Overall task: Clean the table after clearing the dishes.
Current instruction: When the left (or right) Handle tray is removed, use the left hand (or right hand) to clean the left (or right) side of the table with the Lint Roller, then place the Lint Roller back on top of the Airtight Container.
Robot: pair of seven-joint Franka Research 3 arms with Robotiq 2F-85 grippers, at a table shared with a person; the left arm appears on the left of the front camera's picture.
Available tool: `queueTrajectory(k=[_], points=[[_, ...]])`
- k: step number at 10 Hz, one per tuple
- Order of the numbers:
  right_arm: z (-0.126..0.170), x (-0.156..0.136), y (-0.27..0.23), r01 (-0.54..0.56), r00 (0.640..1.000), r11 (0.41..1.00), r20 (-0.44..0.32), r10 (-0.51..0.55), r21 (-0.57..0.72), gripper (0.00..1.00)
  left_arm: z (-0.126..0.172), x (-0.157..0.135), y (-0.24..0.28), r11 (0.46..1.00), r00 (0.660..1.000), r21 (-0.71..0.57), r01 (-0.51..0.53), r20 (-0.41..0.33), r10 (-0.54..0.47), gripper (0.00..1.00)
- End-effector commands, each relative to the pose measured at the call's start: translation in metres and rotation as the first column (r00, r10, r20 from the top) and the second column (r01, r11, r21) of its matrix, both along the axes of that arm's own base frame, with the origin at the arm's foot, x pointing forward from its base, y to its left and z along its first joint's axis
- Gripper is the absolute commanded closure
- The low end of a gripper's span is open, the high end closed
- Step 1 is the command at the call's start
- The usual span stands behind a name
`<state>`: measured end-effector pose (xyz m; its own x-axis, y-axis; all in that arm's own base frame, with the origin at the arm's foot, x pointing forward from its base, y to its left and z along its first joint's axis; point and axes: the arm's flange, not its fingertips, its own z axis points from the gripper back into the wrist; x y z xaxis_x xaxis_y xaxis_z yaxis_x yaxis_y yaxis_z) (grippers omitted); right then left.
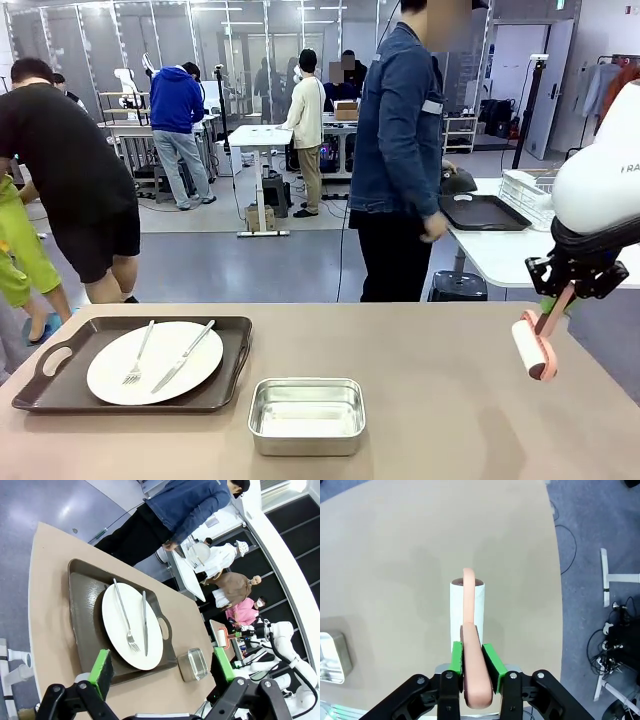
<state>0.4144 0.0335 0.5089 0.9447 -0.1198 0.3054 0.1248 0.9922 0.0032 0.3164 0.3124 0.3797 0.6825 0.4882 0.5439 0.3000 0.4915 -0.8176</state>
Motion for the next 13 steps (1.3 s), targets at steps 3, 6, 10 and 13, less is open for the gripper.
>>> queueTrajectory(k=[3,6,10,13], points=[[0.000,0.000,0.000,0.000,1.000,1.000,0.000,0.000,0.000,0.77,0.000,-0.002,0.002,1.000,1.000,0.001,0.006,0.020,-0.006,0.00],[0.000,0.000,0.000,0.000,1.000,1.000,0.000,0.000,0.000,0.77,0.000,-0.002,0.002,1.000,1.000,0.001,0.006,0.020,-0.006,0.00],[0.000,0.000,0.000,0.000,1.000,1.000,0.000,0.000,0.000,0.77,0.000,-0.002,0.002,1.000,1.000,0.001,0.006,0.020,-0.006,0.00],[0.007,0.000,0.009,-0.047,0.999,0.999,0.011,0.047,-0.003,0.77,0.000,-0.002,0.002,1.000,1.000,0.001,0.006,0.020,-0.006,0.00]])
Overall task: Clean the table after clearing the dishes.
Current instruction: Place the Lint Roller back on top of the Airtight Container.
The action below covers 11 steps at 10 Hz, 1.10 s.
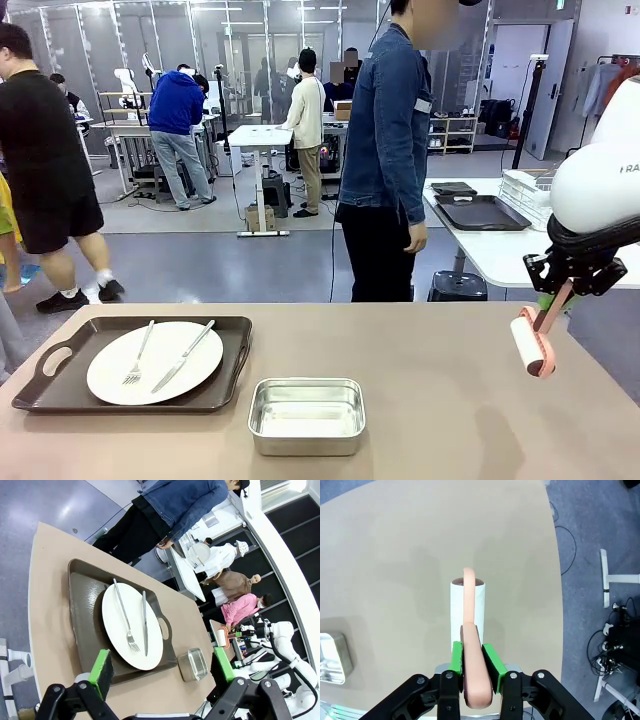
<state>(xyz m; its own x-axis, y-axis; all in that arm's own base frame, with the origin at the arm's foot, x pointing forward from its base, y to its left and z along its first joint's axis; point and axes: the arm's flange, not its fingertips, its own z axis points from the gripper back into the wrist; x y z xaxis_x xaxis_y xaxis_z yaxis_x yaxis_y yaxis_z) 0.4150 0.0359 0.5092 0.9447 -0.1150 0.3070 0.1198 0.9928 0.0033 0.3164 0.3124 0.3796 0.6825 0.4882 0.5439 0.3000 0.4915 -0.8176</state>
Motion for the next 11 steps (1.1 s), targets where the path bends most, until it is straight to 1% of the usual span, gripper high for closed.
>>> queueTrajectory(k=[1,2,3,4,5,6,7,9,10,11], points=[[0.022,0.001,0.029,-0.168,0.985,0.985,0.044,0.167,0.043,0.77,0.000,-0.002,0.002,1.000,1.000,0.001,0.006,0.020,-0.006,0.00],[0.037,0.000,0.067,-0.402,0.916,0.914,0.043,0.400,0.048,0.77,0.000,-0.002,0.002,1.000,1.000,0.001,0.006,0.020,-0.006,0.00],[0.045,0.001,0.102,-0.512,0.859,0.859,0.029,0.511,0.012,0.77,0.000,-0.002,0.002,1.000,1.000,0.001,0.006,0.020,-0.006,0.00],[0.055,-0.001,0.136,-0.637,0.768,0.768,0.034,0.639,-0.058,0.77,0.000,-0.002,0.002,1.000,1.000,0.001,0.006,0.020,-0.006,0.00],[0.062,0.000,0.173,-0.726,0.685,0.682,-0.001,0.729,-0.093,0.77,0.000,-0.002,0.002,1.000,1.000,0.001,0.006,0.020,-0.006,0.00],[0.068,-0.002,0.208,-0.801,0.590,0.582,-0.020,0.807,-0.141,0.77,0.000,-0.002,0.002,1.000,1.000,0.001,0.006,0.020,-0.006,0.00],[0.071,-0.002,0.246,-0.879,0.447,0.429,-0.050,0.893,-0.208,0.77,0.000,-0.002,0.002,1.000,1.000,0.001,0.006,0.020,-0.006,0.00],[0.067,-0.001,0.309,-0.945,0.264,0.218,-0.176,0.948,-0.244,0.77,0.000,-0.002,0.002,1.000,1.000,0.001,0.006,0.020,-0.006,0.00],[0.063,-0.005,0.337,-0.965,0.188,0.140,-0.212,0.959,-0.220,0.77,0.000,-0.002,0.002,1.000,1.000,0.001,0.006,0.020,-0.006,0.00],[0.054,-0.011,0.364,-0.972,0.123,0.074,-0.216,0.968,-0.222,0.77,0.000,-0.002,0.002,1.000,1.000,0.001,0.006,0.020,-0.006,0.00]])
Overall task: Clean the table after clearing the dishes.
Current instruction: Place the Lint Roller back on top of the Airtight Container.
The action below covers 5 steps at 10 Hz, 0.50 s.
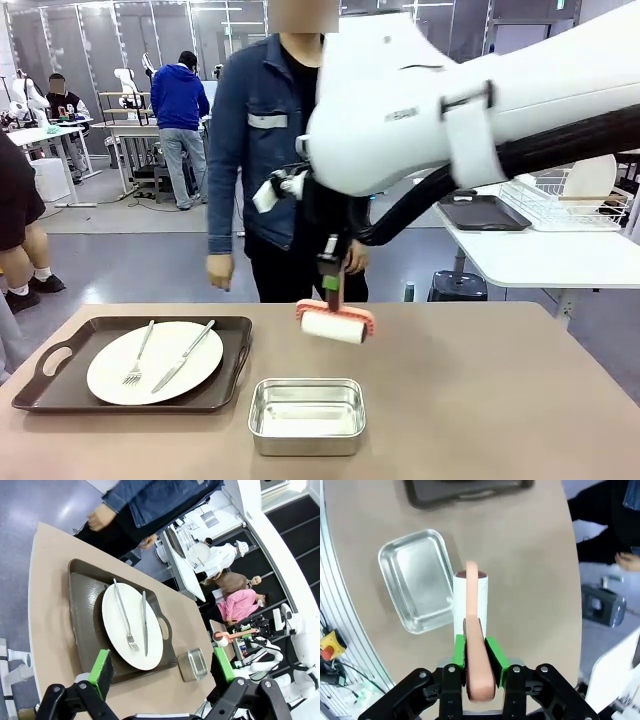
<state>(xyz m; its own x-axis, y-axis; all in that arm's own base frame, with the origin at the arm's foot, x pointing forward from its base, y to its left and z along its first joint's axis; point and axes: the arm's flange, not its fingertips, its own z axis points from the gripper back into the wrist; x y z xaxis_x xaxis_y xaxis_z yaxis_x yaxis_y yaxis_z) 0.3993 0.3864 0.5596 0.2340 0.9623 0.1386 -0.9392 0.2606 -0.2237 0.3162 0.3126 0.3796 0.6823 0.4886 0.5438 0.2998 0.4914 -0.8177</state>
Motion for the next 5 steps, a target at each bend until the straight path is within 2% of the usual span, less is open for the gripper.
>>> queueTrajectory(k=[1,2,3,4,5], points=[[-0.005,0.000,0.031,-0.115,0.993,0.992,-0.017,0.114,-0.060,0.77,0.000,-0.002,0.002,1.000,1.000,0.002,0.006,0.020,-0.006,0.00],[-0.016,-0.010,0.042,-0.150,0.988,0.986,-0.047,0.147,-0.066,0.77,0.000,-0.002,0.002,1.000,1.000,0.002,0.006,0.020,-0.006,0.00],[-0.024,-0.021,0.049,-0.138,0.988,0.989,-0.073,0.134,-0.046,0.77,0.000,-0.002,0.002,1.000,1.000,0.002,0.006,0.020,-0.006,0.00],[-0.019,-0.024,0.044,-0.005,0.997,1.000,-0.077,0.005,0.007,0.77,0.000,-0.002,0.002,1.000,1.000,0.002,0.006,0.020,-0.006,0.00],[-0.027,-0.017,0.051,-0.129,0.990,0.991,-0.052,0.127,-0.042,0.77,0.000,-0.002,0.002,1.000,1.000,0.002,0.006,0.020,-0.006,0.00]])
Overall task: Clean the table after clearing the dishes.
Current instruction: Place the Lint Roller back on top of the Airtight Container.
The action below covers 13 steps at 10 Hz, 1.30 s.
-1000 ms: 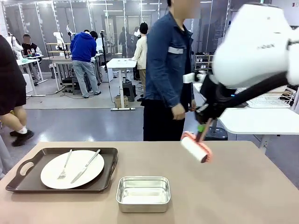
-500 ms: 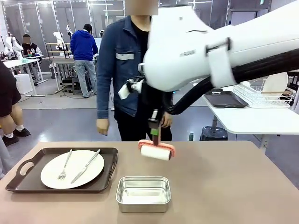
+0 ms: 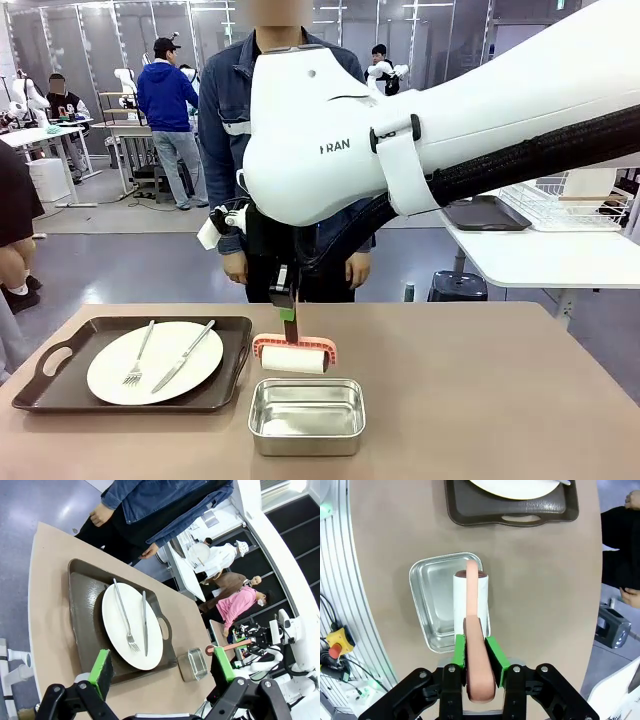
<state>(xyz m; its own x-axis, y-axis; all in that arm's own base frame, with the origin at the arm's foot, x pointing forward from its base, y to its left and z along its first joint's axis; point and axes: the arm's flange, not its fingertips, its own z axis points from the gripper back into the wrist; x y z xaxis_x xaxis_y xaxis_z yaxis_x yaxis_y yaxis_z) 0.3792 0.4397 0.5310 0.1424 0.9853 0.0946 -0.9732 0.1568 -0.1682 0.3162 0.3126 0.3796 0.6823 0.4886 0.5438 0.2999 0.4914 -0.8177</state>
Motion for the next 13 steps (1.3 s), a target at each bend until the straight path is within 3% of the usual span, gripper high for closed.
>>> queueTrajectory(k=[1,5,6,7,8,13], points=[[0.001,0.003,-0.003,-0.028,0.999,1.000,0.015,0.028,-0.011,0.77,0.000,-0.002,0.002,1.000,1.000,0.002,0.006,0.020,-0.006,0.00],[-0.001,0.003,-0.002,-0.005,1.000,1.000,0.003,0.005,-0.005,0.77,0.000,-0.002,0.002,1.000,1.000,0.002,0.006,0.020,-0.006,0.00],[-0.011,0.007,-0.007,-0.041,0.998,0.998,0.036,0.042,-0.044,0.77,0.000,-0.002,0.002,1.000,1.000,0.002,0.006,0.020,-0.006,0.00],[-0.018,0.019,-0.016,-0.108,0.994,0.994,0.008,0.107,0.028,0.77,0.000,-0.002,0.002,1.000,1.000,0.002,0.006,0.020,-0.006,0.00],[-0.025,0.024,-0.016,-0.155,0.988,0.988,-0.005,0.155,0.020,0.77,0.000,-0.002,0.002,1.000,1.000,0.002,0.006,0.020,-0.006,0.00],[-0.067,0.034,-0.017,-0.202,0.968,0.979,-0.142,0.204,0.032,0.77,0.000,-0.002,0.002,1.000,1.000,0.002,0.006,0.020,-0.006,0.00]])
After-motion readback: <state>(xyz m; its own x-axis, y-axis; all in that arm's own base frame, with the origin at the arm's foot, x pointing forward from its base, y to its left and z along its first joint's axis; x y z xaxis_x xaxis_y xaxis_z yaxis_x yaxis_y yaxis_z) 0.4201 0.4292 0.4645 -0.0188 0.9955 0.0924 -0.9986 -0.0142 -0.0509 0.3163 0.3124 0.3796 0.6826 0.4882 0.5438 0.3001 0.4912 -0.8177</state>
